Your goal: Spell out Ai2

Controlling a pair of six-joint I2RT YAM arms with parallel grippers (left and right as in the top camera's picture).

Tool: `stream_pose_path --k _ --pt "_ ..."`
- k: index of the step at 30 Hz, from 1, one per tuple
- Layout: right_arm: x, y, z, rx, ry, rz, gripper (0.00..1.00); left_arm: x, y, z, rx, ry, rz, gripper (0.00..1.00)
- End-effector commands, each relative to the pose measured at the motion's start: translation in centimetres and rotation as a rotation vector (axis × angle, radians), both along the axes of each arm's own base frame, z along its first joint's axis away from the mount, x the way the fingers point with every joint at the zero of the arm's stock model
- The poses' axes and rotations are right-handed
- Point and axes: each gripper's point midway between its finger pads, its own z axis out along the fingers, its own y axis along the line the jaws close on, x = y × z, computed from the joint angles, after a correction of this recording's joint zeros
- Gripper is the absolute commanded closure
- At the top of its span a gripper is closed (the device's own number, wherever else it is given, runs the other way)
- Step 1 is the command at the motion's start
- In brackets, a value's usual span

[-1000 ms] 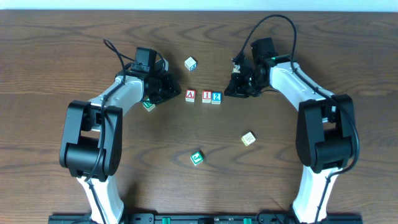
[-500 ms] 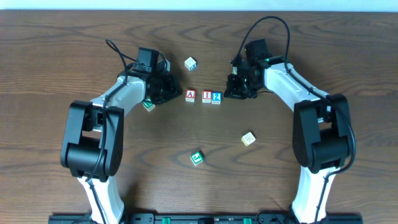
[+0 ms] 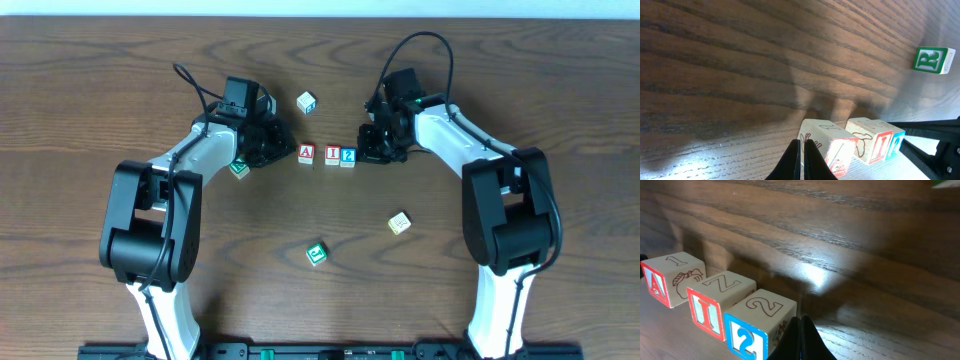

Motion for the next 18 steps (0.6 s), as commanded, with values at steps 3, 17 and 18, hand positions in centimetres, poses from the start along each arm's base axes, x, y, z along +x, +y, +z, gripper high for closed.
stream_pose_path --k 3,17,18 --pt "-0.3 0.2 -0.7 -0.007 0.017 -0.005 0.99 0.5 0.0 -0.4 0.018 0.003 0.018 0.94" --pt "-0.4 0.6 -0.7 -0.004 0.013 0.003 0.99 -0.1 -1.4 -0.6 0.042 0.006 0.005 0.94" --pt "-0.4 0.6 -0.7 -0.004 0.013 0.004 0.99 -0.1 -1.4 -0.6 0.041 0.008 0.007 0.94"
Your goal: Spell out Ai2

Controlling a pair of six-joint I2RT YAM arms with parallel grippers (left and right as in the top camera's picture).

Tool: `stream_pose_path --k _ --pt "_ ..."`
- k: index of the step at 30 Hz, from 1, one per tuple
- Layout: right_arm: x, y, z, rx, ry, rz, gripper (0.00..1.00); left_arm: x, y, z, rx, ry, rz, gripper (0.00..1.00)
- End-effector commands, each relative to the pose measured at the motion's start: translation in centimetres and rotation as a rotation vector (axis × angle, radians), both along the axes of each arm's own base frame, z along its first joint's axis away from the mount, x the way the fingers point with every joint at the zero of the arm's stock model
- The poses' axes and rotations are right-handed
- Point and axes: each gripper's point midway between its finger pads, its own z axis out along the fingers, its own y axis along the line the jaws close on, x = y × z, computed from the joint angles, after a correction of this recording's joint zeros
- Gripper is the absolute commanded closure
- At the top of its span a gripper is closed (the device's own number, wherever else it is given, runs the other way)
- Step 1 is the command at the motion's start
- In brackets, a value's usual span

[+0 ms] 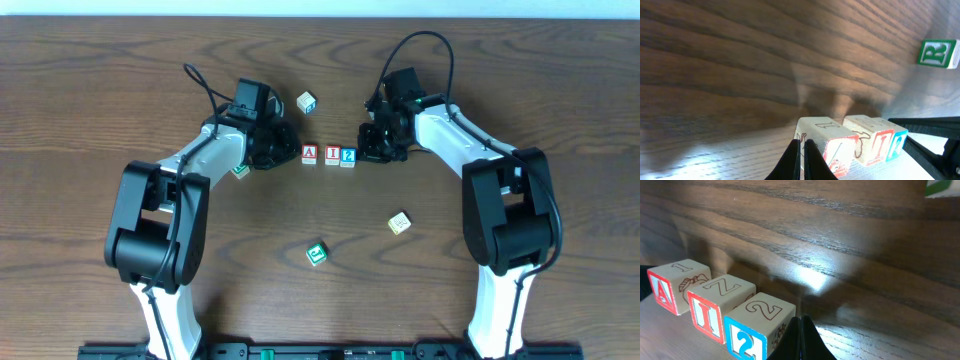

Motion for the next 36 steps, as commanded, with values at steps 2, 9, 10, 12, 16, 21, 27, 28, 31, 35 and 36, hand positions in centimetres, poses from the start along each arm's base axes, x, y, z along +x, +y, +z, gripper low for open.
stream_pose_path --k 2,9,10,12,16,21,27,28,31,35,36 --pt "-0.7 0.6 -0.7 -0.003 0.023 0.006 0.99 0.5 0.0 -0.4 0.014 0.006 0.023 0.94" --pt "-0.8 1.1 -0.7 -0.002 0.019 0.017 0.99 0.5 -0.1 -0.3 0.012 0.007 0.024 0.94" --pt "-0.8 1.2 -0.7 -0.002 0.018 0.018 0.99 0.5 -0.1 -0.3 0.012 0.007 0.023 0.94" --pt "-0.8 1.3 -0.7 -0.001 0.015 0.022 0.99 0.4 -0.3 -0.3 0.013 0.007 0.020 0.94" --pt "-0.7 1.4 -0.6 0.000 0.012 0.022 0.99 0.3 -0.5 -0.3 0.013 0.007 0.013 0.94" --pt "-0.6 1.4 -0.6 0.002 0.004 0.022 0.99 0.3 -0.6 -0.3 0.012 0.004 0.012 0.94" --pt "-0.5 1.6 -0.6 0.004 -0.002 0.025 0.99 0.3 -0.6 -0.3 0.012 0.003 0.011 0.94" --pt "-0.5 1.7 -0.6 0.005 -0.003 0.028 0.99 0.3 -0.6 -0.3 0.012 0.003 0.011 0.95" --pt "-0.6 2.2 -0.5 0.006 -0.011 0.037 0.99 0.3 -0.6 -0.3 0.011 0.003 0.011 0.94" --pt "-0.6 2.1 -0.6 -0.006 -0.011 0.031 0.99 0.3 -0.6 -0.3 0.014 0.000 0.005 0.94" --pt "-0.6 2.1 -0.6 -0.008 -0.012 0.031 0.99 0.3 -0.6 -0.3 0.014 -0.002 0.002 0.94"
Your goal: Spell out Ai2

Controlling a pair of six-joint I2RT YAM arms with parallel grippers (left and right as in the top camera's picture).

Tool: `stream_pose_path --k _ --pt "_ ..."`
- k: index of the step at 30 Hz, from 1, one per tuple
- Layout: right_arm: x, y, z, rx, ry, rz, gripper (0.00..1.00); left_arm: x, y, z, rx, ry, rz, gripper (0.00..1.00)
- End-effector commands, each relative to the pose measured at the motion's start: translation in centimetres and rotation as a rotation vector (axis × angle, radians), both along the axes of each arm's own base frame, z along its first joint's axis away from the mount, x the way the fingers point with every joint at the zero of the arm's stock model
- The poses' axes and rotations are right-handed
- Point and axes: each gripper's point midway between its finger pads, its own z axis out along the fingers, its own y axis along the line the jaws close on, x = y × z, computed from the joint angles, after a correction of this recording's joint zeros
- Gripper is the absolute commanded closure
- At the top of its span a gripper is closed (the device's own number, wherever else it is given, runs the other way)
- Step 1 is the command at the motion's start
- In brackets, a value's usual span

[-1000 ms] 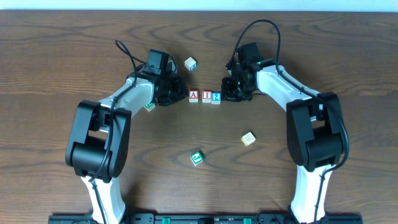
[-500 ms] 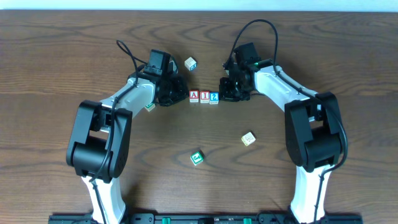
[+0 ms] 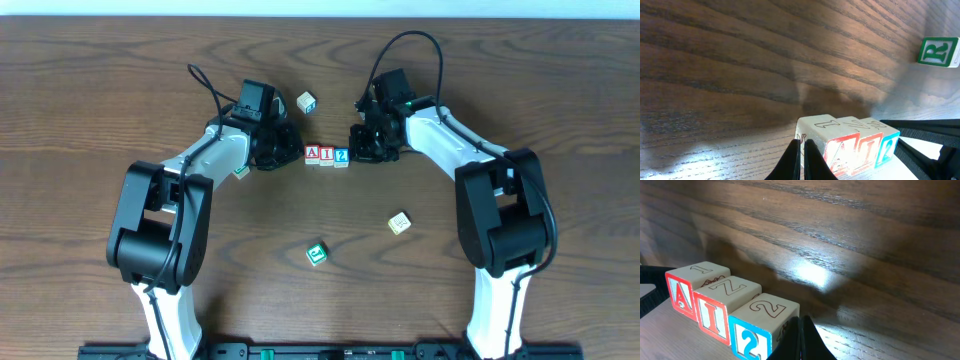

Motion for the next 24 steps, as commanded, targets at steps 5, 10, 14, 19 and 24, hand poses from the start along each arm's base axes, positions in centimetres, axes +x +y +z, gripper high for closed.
stream_pose_path --k 5,10,14,19,24 --pt "-0.3 -0.4 -1.1 -0.048 0.018 -0.025 0.99 0.2 0.4 -0.5 0.029 -0.011 -0.038 0.94" --pt "0.3 -2.4 -0.9 -0.094 0.013 -0.060 0.99 -0.2 2.2 -0.2 0.062 0.003 -0.073 0.94" --pt "1.2 -4.8 1.8 -0.172 -0.035 -0.085 0.99 0.5 3.7 3.7 0.163 -0.063 -0.111 0.94" --pt "1.7 -5.8 10.6 -0.169 -0.229 -0.067 0.99 0.2 4.4 12.4 0.187 -0.219 -0.112 0.94" --pt "-0.8 -6.4 20.6 -0.122 -0.423 -0.065 0.99 -3.5 5.2 21.9 0.178 -0.424 -0.142 0.94"
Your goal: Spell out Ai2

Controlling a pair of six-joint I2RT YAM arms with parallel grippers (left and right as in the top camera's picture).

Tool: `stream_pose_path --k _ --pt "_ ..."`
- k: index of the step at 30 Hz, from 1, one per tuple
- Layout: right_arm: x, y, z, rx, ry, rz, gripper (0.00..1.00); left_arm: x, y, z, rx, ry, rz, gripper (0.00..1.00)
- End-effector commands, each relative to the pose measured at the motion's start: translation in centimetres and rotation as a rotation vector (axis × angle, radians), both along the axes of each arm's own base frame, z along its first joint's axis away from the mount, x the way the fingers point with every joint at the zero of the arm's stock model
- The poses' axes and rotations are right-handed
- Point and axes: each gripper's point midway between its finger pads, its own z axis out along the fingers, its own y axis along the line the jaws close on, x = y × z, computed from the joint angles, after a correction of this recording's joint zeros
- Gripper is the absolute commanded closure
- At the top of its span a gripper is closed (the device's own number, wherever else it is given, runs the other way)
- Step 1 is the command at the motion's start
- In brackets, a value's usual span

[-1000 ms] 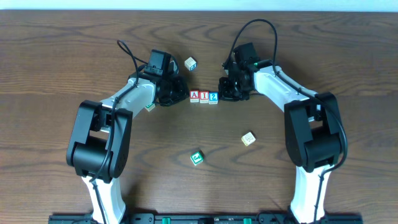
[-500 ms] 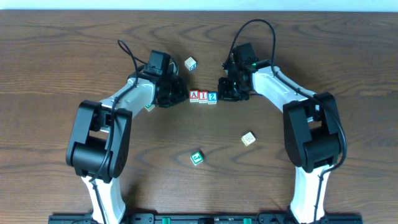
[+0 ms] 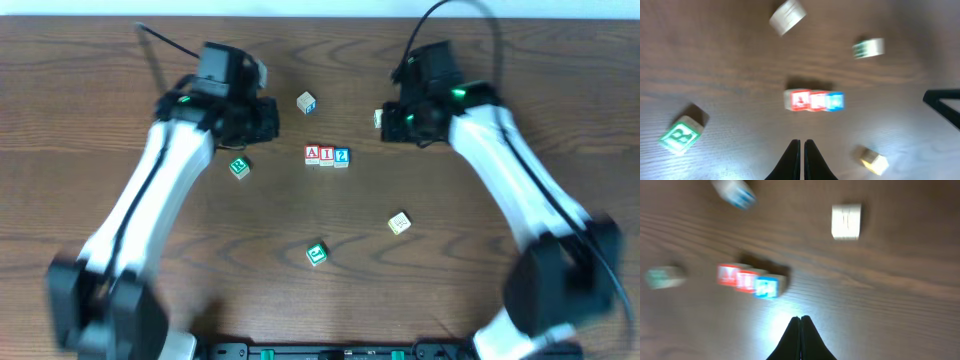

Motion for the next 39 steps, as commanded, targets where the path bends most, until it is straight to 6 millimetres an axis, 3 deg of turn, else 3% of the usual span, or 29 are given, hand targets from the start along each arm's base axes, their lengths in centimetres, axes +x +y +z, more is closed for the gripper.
stream_pose_path --k 1,4,5,6,7,8,9,10,11,14,19,32,35,39 --pt "-1.8 -0.6 7.0 0.008 -0.153 0.026 0.99 -2.2 0.9 5.5 0.026 -0.145 -0.044 0.94" --pt "-5.0 -1.5 11.0 0.007 -0.218 0.052 0.99 -5.6 2.1 9.0 0.042 -0.209 -0.036 0.94" --pt "-6.1 -1.8 12.1 0.007 -0.239 0.058 0.92 -6.8 2.8 10.1 0.055 -0.235 -0.020 0.94" --pt "-7.1 -2.1 13.2 0.006 -0.261 0.065 0.73 -7.6 3.3 10.9 0.065 -0.256 -0.008 0.94" --pt "-7.9 -2.5 14.0 0.000 -0.280 0.063 0.42 -8.5 3.9 11.8 0.073 -0.280 0.005 0.85" --pt "-8.5 -2.9 14.6 -0.008 -0.295 0.054 0.19 -9.3 4.2 12.5 0.077 -0.302 0.014 0.69" --pt "-9.2 -3.3 15.2 -0.013 -0.310 0.047 0.01 -9.9 4.5 13.2 0.074 -0.324 0.017 0.43" --pt "-9.6 -3.5 15.5 -0.014 -0.317 0.045 0.01 -10.5 4.6 13.8 0.069 -0.341 0.019 0.00" --pt "-10.3 -3.6 15.9 -0.013 -0.321 0.045 0.01 -11.1 4.7 14.4 0.064 -0.361 0.020 0.05" --pt "-11.9 -4.1 16.1 -0.016 -0.305 0.046 0.01 -12.8 5.1 15.3 0.042 -0.376 0.039 0.05" --pt "-12.9 -4.4 15.7 -0.023 -0.276 0.047 0.01 -15.3 5.8 14.9 0.052 -0.340 0.038 0.05" --pt "-12.8 -4.3 15.6 -0.024 -0.272 0.047 0.01 -15.8 5.9 14.2 0.064 -0.305 0.035 0.05" --pt "-12.8 -4.3 15.6 -0.024 -0.272 0.047 0.01 -15.4 7.2 14.0 0.152 -0.332 0.052 0.05" --pt "-12.8 -4.3 15.6 -0.024 -0.272 0.047 0.01 -16.0 10.7 14.6 0.281 -0.382 0.166 0.05"
